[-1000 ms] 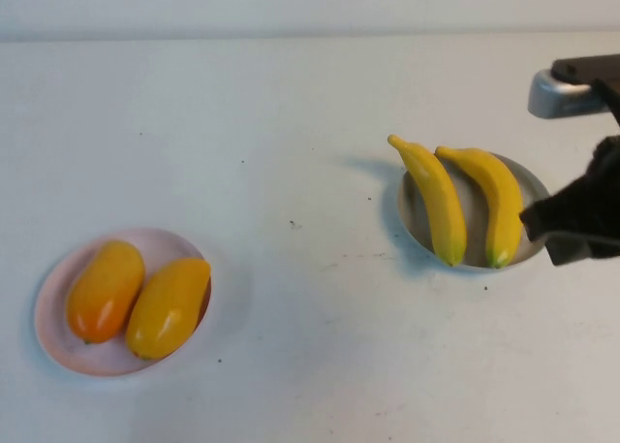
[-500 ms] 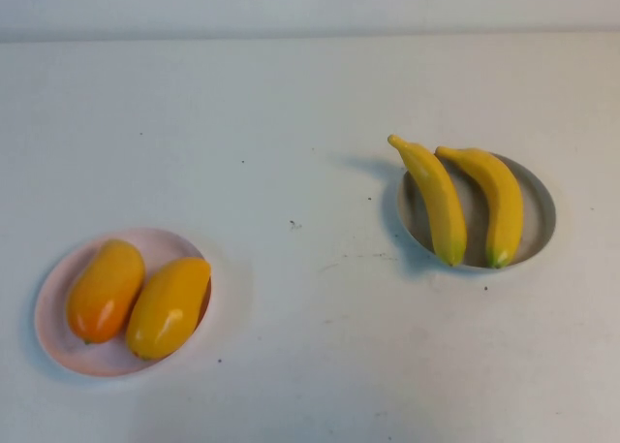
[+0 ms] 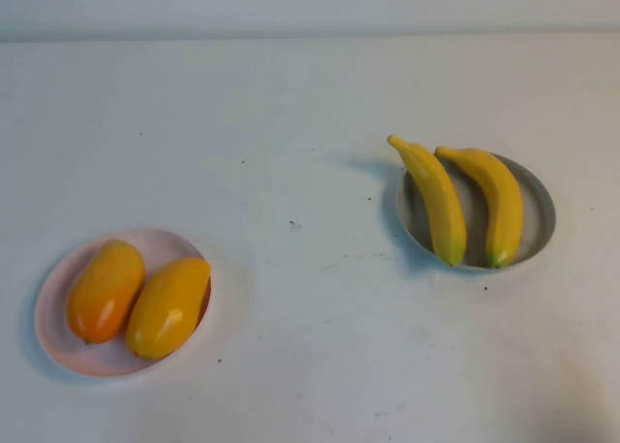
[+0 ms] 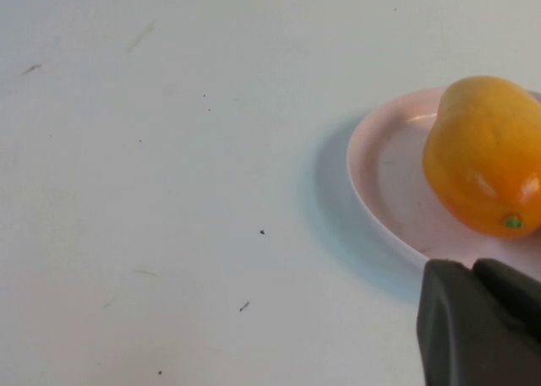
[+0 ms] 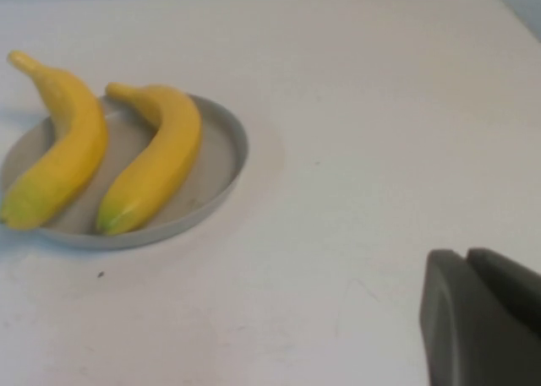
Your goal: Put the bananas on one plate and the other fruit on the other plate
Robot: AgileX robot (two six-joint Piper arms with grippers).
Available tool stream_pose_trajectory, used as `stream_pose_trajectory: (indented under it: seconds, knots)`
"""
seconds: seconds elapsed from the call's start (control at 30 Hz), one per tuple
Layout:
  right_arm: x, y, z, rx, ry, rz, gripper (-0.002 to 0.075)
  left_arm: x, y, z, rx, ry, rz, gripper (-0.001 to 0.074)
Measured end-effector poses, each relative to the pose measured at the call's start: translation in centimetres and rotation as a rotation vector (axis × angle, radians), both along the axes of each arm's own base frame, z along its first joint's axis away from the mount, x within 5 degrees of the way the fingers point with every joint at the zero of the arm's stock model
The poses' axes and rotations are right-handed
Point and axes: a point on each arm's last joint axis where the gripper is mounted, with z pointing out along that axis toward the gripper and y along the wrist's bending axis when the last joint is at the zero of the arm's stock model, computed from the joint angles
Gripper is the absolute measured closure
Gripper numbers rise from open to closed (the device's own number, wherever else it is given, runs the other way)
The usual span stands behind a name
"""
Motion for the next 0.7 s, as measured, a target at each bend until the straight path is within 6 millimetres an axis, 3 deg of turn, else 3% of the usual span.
stream_pose_trajectory:
  seconds: [0.1,0.27,0.7]
  knots:
    - [-0.9,-0.2,-1.3,0.001,-0.062,-0.022,0.0742,0.0,0.0,0.0,0.0,0.0,0.0,0.0734]
    - [-1.8,-0.2,-1.1,0.006,-0.138,-0.025,0.0741,0.0,0.0,0.0,0.0,0.0,0.0,0.0734]
    - [-2.3,-0.1,-1.7,0.024,-0.093,-0.012,0.0741,0.0,0.0,0.0,0.0,0.0,0.0,0.0734]
